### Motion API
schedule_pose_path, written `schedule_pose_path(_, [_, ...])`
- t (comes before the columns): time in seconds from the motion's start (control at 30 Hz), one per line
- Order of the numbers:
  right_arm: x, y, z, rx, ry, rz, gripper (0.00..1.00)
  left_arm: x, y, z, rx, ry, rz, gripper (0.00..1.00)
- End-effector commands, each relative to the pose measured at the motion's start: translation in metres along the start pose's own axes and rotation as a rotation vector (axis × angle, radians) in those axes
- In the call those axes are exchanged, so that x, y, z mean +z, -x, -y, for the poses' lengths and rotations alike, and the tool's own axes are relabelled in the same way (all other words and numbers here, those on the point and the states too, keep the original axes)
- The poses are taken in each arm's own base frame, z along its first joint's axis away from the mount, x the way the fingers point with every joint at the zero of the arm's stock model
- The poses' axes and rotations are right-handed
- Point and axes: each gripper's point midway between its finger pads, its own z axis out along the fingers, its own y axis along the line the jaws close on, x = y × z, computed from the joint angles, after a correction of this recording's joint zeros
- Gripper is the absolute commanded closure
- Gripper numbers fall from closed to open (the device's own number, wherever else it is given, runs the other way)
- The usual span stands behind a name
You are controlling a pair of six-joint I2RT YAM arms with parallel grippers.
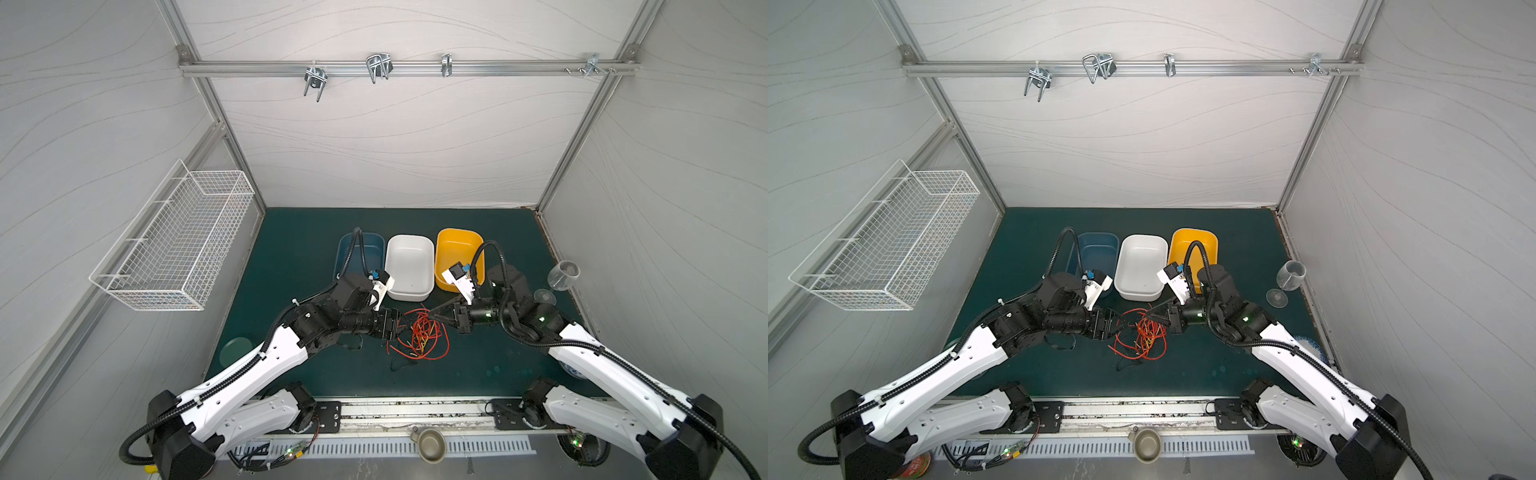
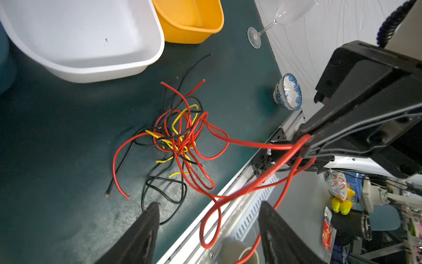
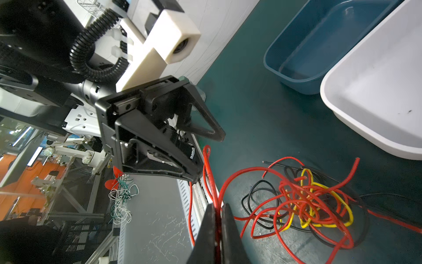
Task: Untangle the cables
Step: 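Lift a red wire toward the white tub with the left gripper while the right releases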
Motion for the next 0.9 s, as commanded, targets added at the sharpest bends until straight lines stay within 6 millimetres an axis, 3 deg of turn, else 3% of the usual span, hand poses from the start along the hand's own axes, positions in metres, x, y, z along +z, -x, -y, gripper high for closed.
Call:
schedule_pose_path(0.0, [-0.001, 0.002, -0.012, -0.026, 0.058, 0.010, 1.00, 0.002, 0.012, 0.010, 0.033, -0.026, 0.004, 0.39])
schedule_pose_path(0.17, [0.000, 0.001, -0.009, -0.023, 0.051, 0.007, 1.00, 0.009, 0.015, 0.011, 0.034, -0.020, -0.017, 0.58])
schedule_pose_path(0.5, [0.004, -0.007, 0.006, 0.018, -0.005, 0.002, 1.00, -0.006, 0.028, 0.018, 0.058, -0.014, 0.040, 1.00])
schedule_pose_path(0.63, [0.006, -0.011, 0.013, 0.037, -0.027, -0.003, 0.86, -0.022, 0.042, 0.026, 0.065, 0.004, 0.088, 1.00])
schedule_pose_path(0.87, [0.004, -0.013, 0.024, 0.046, -0.083, 0.017, 0.60, -0.061, 0.076, 0.060, 0.108, -0.016, 0.164, 1.00])
